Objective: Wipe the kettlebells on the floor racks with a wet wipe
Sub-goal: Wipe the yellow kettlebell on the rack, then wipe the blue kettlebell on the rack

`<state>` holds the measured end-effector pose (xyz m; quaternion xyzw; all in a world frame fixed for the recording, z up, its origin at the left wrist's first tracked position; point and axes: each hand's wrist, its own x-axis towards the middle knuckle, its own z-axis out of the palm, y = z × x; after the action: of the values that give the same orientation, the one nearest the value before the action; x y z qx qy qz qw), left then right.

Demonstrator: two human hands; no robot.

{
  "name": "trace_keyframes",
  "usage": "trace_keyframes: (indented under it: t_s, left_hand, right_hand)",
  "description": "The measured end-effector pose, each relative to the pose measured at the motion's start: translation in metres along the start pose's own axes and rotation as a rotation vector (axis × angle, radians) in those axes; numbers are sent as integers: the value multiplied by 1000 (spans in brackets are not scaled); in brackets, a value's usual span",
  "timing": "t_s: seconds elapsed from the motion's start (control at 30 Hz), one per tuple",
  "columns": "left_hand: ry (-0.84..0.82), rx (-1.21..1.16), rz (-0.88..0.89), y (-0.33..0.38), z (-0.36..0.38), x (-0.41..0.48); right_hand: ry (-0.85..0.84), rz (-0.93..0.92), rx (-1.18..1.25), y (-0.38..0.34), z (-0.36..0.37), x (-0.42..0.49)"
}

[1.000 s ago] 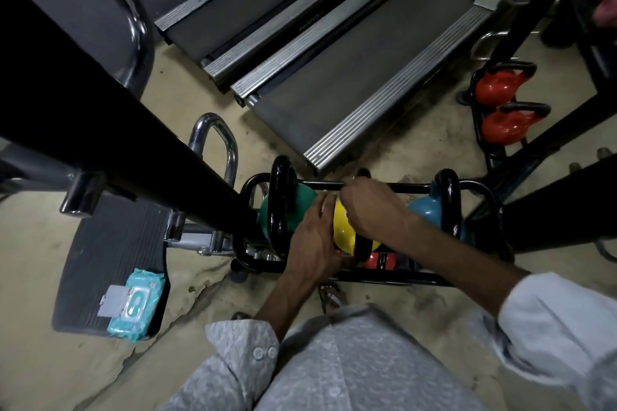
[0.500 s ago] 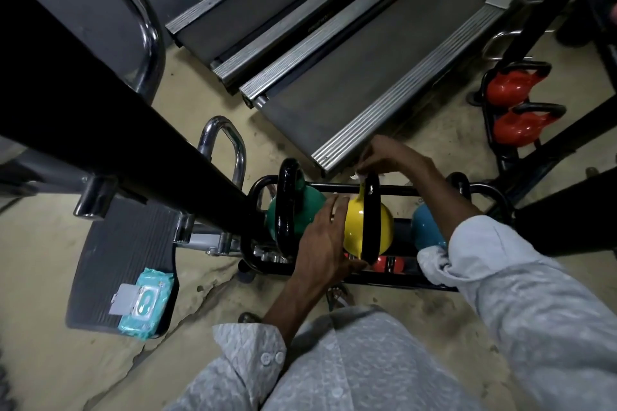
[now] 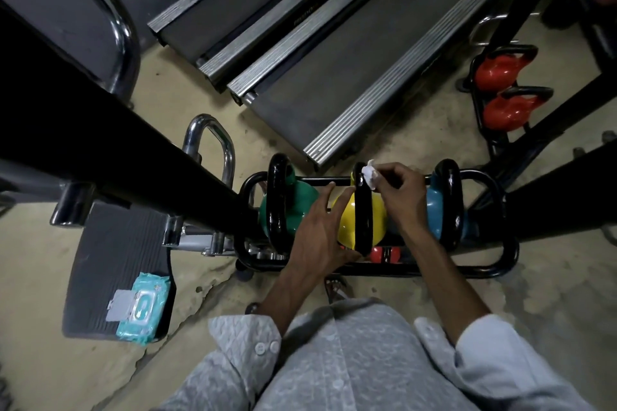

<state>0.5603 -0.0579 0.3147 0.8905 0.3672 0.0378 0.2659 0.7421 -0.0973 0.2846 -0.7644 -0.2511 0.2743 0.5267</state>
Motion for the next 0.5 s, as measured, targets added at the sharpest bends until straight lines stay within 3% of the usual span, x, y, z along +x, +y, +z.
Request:
trace_keyframes:
  t_s: [0.13,0.23,0.33,0.5]
  left_hand:
    - [-14,-30,17,-2,0,0]
    - [-17,-54,50,-2,-2,3]
    - [11,66,113,6,-2,5]
    - [46,133,245,46,-5,16]
  right_hand:
    - [72,-58,-20,1,-4,-46]
    - [30,-75,1,8,-11,-66]
    - [8,-150,-46,2,-24,-68]
    - [247,-348,-210,-16,-84,-37]
